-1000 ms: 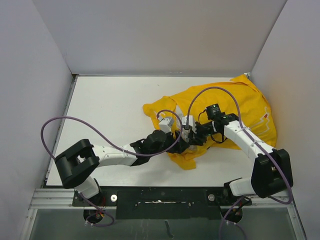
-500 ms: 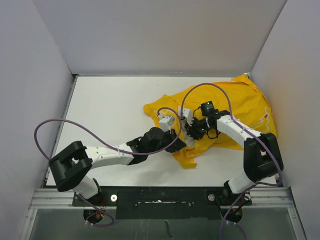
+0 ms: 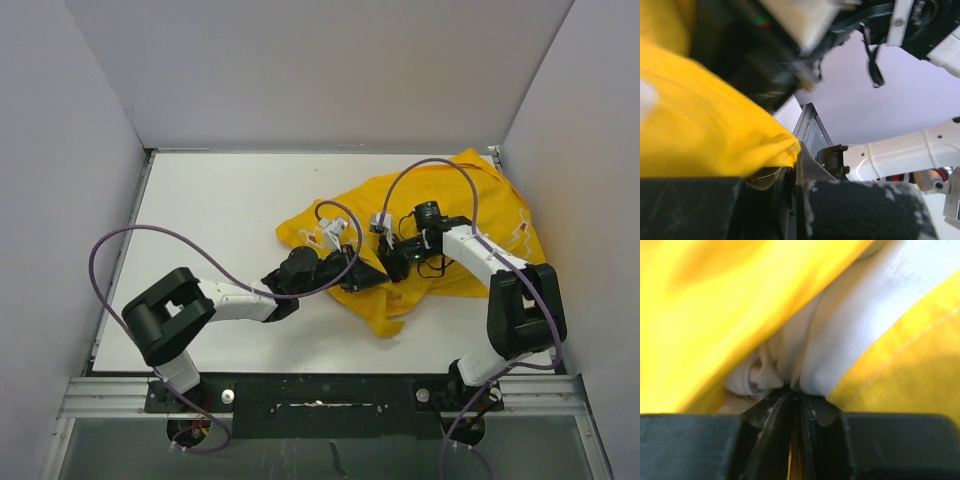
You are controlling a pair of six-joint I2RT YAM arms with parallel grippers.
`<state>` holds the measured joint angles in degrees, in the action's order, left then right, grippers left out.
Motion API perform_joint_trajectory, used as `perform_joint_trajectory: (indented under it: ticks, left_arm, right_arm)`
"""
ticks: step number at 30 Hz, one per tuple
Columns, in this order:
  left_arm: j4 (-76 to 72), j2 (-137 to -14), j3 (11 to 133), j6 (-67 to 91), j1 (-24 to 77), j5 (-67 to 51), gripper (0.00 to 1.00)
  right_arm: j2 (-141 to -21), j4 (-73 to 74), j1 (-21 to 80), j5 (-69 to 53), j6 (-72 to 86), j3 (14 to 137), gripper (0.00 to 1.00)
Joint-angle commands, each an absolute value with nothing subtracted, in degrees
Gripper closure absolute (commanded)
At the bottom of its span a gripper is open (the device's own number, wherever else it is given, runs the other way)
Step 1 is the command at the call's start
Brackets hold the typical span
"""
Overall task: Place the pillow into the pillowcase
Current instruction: Smooth out the pillow at the center of the board.
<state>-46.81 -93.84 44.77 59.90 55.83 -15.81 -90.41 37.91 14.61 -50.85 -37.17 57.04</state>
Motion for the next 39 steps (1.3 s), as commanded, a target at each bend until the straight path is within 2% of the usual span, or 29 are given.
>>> perform_joint_trajectory:
  ticks: [1,4,7,11,14,21,23,25,26,27,29,30,31,32,34,36,37,39]
  left_arm:
    - [-69.5,-99.8,46.0,69.2,52.5,-15.1,1.0]
    - [-70.0,-102.7,41.4,70.7,50.4,-8.8,1.0]
    - [-68.2,-103.9,38.9,70.0,49.3,-5.5,1.0]
    - [-65.9,-104.8,38.7,68.0,48.9,-5.8,0.98]
    - [-65.2,-105.6,39.3,66.8,48.9,-6.5,0.98]
    - [-66.2,-105.2,38.8,62.1,49.0,-9.2,0.98]
    - [-65.7,-103.6,36.6,59.9,49.0,-10.3,0.93]
    - [-64.4,-102.3,34.2,58.6,49.0,-10.4,0.88]
    - [-64.0,-101.6,33.0,58.0,48.9,-10.1,0.87]
    - [-63.8,-101.1,32.0,57.5,48.9,-9.7,0.86]
    - [-63.4,-100.2,30.7,56.5,48.8,-9.4,0.86]
    - [-62.9,-99.7,30.7,55.7,48.6,-9.4,0.87]
    - [-62.0,-99.3,31.0,54.9,48.5,-9.5,0.91]
    - [-61.1,-99.1,31.6,53.8,48.4,-10.0,1.0]
    - [-58.7,-98.7,33.3,51.5,48.0,-11.6,1.0]
    - [-55.2,-98.1,35.9,48.4,47.5,-13.5,1.0]
    - [-53.7,-97.6,37.0,47.0,47.4,-14.1,1.0]
    - [-50.3,-96.1,39.6,44.0,47.4,-15.2,1.0]
  right_arm:
    - [-86.9,52.2,10.7,-69.3,-54.9,61.8,0.83]
    - [-82.1,59.3,8.8,-68.2,-62.8,64.2,0.73]
    - [-74.7,58.3,6.9,-66.4,-62.6,63.3,0.61]
    - [-67.2,48.4,5.6,-60.4,-51.8,59.3,0.45]
    - [-66.2,37.3,5.7,-51.4,-39.5,54.7,0.38]
    - [-74.5,31.2,13.8,-34.5,-32.0,54.4,0.37]
    - [-76.4,28.1,15.6,-29.4,-29.9,54.8,0.37]
    - [-78.7,26.7,17.0,-25.8,-29.2,55.4,0.41]
    - [-80.1,26.5,17.6,-24.4,-29.3,55.9,0.47]
    - [-81.2,26.7,18.0,-23.7,-29.3,56.5,0.58]
    - [-81.6,28.2,17.8,-25.5,-29.5,57.8,0.88]
    - [-80.9,29.2,17.6,-28.8,-29.8,58.2,0.96]
    - [-79.4,30.4,17.1,-33.8,-31.0,58.4,0.99]
    - [-77.6,32.5,16.8,-41.8,-33.1,58.8,1.0]
    - [-74.3,39.5,16.9,-60.8,-42.1,59.6,1.0]
    - [-73.3,47.2,19.5,-74.1,-49.3,62.0,1.0]
    - [-73.9,49.7,20.8,-75.7,-51.9,64.3,1.0]
    - [-78.9,64.2,22.0,-77.5,-62.2,71.4,1.0]
